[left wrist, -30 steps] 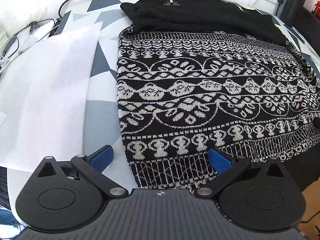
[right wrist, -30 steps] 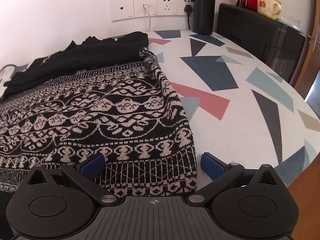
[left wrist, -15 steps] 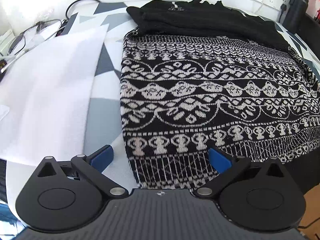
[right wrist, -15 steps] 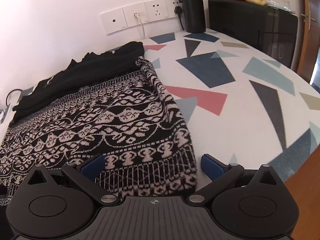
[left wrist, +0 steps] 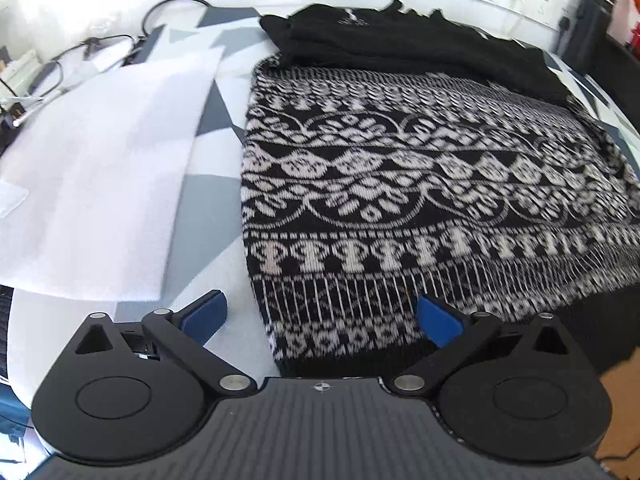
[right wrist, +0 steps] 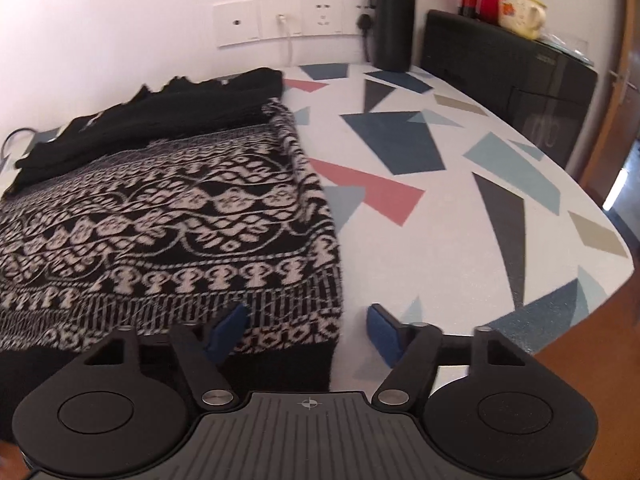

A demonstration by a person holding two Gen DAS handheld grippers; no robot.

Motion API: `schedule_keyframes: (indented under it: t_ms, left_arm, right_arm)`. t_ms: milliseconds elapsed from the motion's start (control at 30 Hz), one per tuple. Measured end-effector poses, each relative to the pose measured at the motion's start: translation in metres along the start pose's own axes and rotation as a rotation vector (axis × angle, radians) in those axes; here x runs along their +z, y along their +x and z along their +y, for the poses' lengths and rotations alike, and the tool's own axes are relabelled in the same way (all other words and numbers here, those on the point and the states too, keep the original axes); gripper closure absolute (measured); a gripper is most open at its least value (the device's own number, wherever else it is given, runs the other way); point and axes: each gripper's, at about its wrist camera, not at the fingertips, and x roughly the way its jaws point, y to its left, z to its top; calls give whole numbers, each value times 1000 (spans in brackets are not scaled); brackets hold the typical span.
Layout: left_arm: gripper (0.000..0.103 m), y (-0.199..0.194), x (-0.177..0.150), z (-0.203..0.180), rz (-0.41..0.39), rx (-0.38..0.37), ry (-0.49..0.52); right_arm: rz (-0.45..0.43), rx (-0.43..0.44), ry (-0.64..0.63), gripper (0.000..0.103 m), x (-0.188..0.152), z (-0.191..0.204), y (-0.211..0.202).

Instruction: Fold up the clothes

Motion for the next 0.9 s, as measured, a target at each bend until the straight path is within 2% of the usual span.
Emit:
schedule_keyframes:
  t_ms: [133, 167, 200, 233, 267, 367, 467, 533, 633, 800, 900]
  left_arm:
    - [6, -7, -10, 1, -35, -27, 9]
    - [22, -8, -11, 1, -49, -28, 4]
    - [59, -11, -9, 1, -66, -37, -3]
    - [78, -12, -6, 4, -69, -65, -23]
    - [89, -11, -2, 11, -53, -113, -67]
    - [90, -13, 2, 30, -49, -191, -201]
    - [90, -27, -2, 33, -104, -205, -189]
    - [90, -43, -9, 32, -160, -227, -128]
    - [90, -61, -20, 34, -195, -255, -58]
    - [90, -75, -46, 48, -131, -323, -63]
    - [90, -82, -53, 55, -131, -336, -83]
  right_arm:
    - [6, 35, 10, 63, 3, 1, -1]
    - [4, 36, 11, 65, 4, 2, 0]
    - [4, 46, 20, 77, 6, 2, 1]
    - [5, 61, 33, 90, 9, 2, 2]
    - [6, 76, 46, 94, 12, 2, 3]
    - [-14, 97, 101, 95, 18, 1, -1]
    - [-44, 110, 142, 96, 21, -2, -12]
    - [-63, 115, 151, 96, 20, -4, -25]
    - [-73, 121, 157, 97, 14, -9, -45]
    - [-21, 110, 176, 97, -10, -13, -79]
    - [28, 100, 237, 97, -28, -14, -91]
